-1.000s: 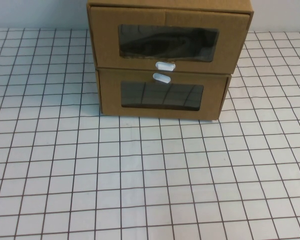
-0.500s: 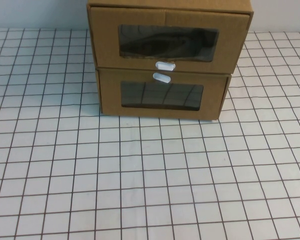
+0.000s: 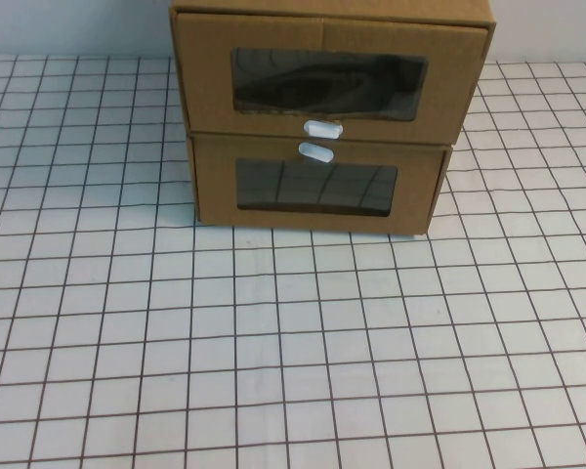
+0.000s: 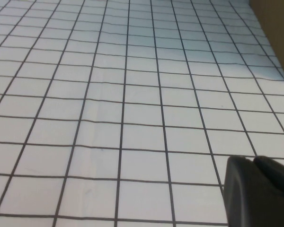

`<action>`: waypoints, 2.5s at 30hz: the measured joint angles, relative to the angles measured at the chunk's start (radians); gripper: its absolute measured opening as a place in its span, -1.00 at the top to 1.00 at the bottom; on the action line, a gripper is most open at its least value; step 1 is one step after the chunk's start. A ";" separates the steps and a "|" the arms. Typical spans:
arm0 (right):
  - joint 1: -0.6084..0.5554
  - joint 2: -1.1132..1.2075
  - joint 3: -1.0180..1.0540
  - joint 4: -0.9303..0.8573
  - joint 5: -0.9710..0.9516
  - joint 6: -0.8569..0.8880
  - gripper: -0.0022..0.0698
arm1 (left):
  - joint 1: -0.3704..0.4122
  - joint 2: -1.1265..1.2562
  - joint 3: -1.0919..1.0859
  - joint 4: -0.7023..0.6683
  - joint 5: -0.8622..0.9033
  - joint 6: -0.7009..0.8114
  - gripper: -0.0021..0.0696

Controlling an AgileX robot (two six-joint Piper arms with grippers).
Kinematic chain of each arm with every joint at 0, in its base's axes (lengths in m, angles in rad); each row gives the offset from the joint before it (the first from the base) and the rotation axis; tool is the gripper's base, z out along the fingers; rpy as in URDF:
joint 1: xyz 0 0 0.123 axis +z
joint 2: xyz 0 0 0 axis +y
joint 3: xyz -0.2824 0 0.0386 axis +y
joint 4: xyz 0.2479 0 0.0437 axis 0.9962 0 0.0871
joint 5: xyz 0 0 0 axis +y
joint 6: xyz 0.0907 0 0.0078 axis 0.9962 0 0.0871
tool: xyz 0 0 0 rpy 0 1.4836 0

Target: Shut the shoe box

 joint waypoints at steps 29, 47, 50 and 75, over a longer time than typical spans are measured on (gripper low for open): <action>0.000 0.000 0.000 0.000 -0.039 0.000 0.98 | 0.000 0.000 0.000 -0.005 0.002 0.000 0.96; 0.000 0.000 0.074 -0.769 -0.271 0.771 0.98 | 0.000 0.000 0.000 -0.005 0.004 0.000 0.96; 0.000 -0.009 0.148 -0.865 -0.338 0.874 0.98 | 0.000 0.000 0.000 -0.005 0.004 0.000 0.96; 0.000 -0.063 0.280 -0.910 -0.420 0.919 0.98 | 0.000 0.000 0.000 -0.005 0.004 0.000 0.96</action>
